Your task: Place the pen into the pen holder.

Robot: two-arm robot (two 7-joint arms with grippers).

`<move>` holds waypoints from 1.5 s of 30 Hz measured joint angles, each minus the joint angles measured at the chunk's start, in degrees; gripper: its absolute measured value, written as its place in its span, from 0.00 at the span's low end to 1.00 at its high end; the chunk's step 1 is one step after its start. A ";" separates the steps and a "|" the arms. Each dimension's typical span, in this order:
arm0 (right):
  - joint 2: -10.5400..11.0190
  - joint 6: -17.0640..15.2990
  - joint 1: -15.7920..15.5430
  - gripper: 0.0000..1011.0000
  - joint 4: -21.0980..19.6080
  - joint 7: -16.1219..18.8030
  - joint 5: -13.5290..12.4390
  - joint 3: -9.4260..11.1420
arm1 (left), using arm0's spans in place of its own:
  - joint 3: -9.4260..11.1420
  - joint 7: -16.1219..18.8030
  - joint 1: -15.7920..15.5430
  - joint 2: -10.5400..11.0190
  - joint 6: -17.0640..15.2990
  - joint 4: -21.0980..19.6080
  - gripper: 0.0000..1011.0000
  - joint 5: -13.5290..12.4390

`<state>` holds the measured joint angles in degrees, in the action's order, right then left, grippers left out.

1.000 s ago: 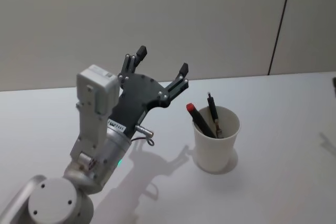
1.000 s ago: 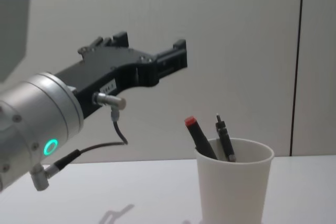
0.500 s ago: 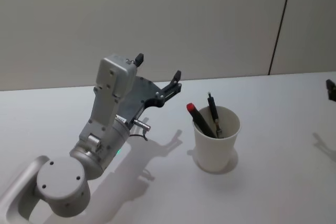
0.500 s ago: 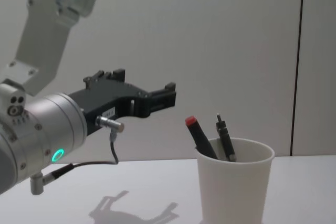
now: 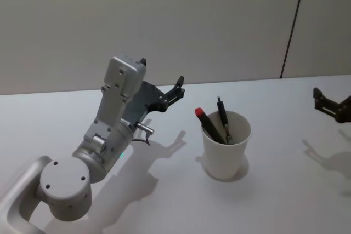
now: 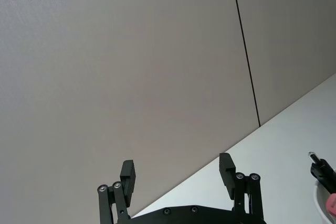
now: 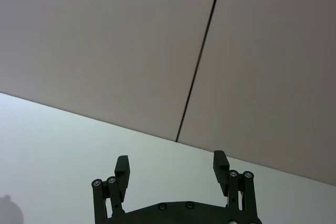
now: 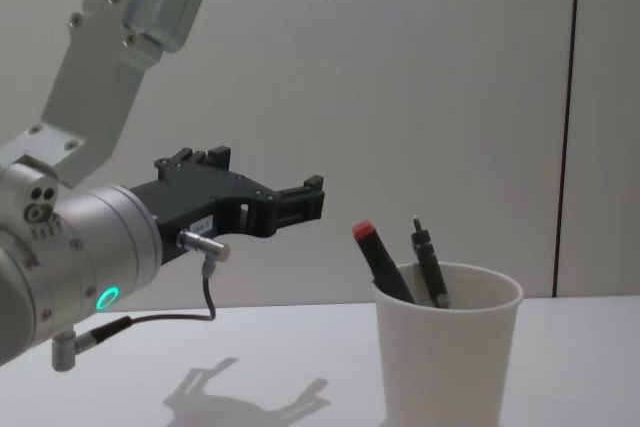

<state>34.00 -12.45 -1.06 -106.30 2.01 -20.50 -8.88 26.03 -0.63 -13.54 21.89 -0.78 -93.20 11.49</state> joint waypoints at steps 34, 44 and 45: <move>-14.64 10.48 0.23 0.99 5.11 1.82 4.07 -4.10 | -0.01 0.00 -0.04 0.00 -0.01 0.03 0.99 -0.01; -14.67 10.51 0.23 0.99 5.11 1.82 4.07 -4.09 | -0.01 0.00 -0.04 0.00 -0.02 0.02 0.99 -0.01; -14.67 10.50 0.23 0.99 5.11 1.81 4.07 -4.09 | -0.01 0.00 -0.04 0.00 -0.01 0.02 0.99 -0.01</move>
<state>19.33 -1.95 -0.84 -101.19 3.83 -16.43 -12.97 26.02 -0.63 -13.59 21.90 -0.79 -93.17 11.48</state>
